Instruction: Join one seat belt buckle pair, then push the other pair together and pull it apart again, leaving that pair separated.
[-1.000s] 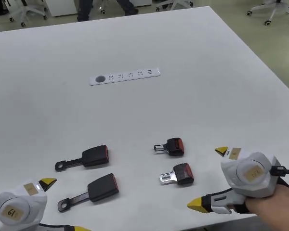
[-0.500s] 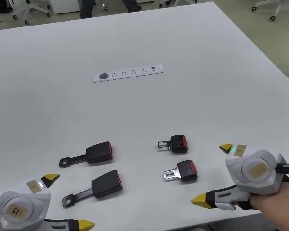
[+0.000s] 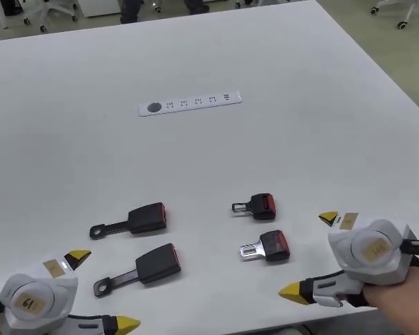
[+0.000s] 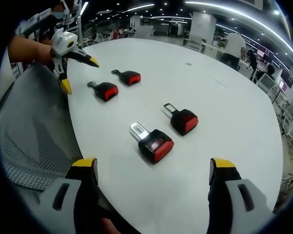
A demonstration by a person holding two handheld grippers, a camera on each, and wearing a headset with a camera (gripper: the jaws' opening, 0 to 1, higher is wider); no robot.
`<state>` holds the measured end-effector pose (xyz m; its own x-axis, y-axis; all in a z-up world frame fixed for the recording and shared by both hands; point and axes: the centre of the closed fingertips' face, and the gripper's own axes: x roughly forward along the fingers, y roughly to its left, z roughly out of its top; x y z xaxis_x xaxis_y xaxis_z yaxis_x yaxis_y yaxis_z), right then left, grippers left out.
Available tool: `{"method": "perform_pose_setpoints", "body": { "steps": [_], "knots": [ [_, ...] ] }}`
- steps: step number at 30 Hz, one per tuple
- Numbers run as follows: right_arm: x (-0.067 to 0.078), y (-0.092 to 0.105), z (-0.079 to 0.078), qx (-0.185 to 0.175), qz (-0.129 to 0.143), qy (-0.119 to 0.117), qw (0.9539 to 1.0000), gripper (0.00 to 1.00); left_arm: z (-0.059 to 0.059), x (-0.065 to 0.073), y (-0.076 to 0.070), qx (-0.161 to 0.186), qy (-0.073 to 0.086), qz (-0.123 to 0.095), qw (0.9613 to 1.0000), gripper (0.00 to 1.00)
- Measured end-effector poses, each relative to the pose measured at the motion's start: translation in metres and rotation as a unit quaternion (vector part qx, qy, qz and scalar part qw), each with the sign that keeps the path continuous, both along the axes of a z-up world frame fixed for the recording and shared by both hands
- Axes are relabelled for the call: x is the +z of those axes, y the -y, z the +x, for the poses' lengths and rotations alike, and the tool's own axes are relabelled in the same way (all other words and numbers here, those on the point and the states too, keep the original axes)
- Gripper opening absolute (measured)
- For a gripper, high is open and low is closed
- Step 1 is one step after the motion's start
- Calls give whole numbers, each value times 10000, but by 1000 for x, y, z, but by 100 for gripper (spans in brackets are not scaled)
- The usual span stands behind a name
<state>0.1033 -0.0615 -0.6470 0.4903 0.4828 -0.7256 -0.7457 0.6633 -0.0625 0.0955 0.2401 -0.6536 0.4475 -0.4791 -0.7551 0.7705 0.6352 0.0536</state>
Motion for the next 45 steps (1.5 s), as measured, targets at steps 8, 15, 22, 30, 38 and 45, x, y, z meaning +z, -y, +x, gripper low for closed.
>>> {"method": "perform_pose_setpoints", "body": {
  "steps": [8, 15, 22, 30, 38, 45],
  "knots": [
    [1, -1, 0, 24, -27, -9, 10000, 94, 1, 2, -1, -9, 31, 3, 10000, 92],
    [0, -3, 1, 7, -27, -33, 10000, 93, 5, -1, -3, 33, -5, 28, 10000, 86],
    [1, 1, 3, -100, 117, -8, 9999, 87, 8, 1, 10, -84, 32, 32, 10000, 85],
    [2, -4, 7, -63, 225, 62, 9997, 82, 10, -1, 21, -210, -103, -232, 9995, 78],
    [-2, -17, 8, 438, 115, 5, 9990, 64, 14, -10, 29, -892, 0, 315, 9955, 68],
    [-10, -27, 17, 768, -46, -93, 9970, 58, 19, -15, 37, -1029, -164, 415, 9937, 59]
  ]
}}
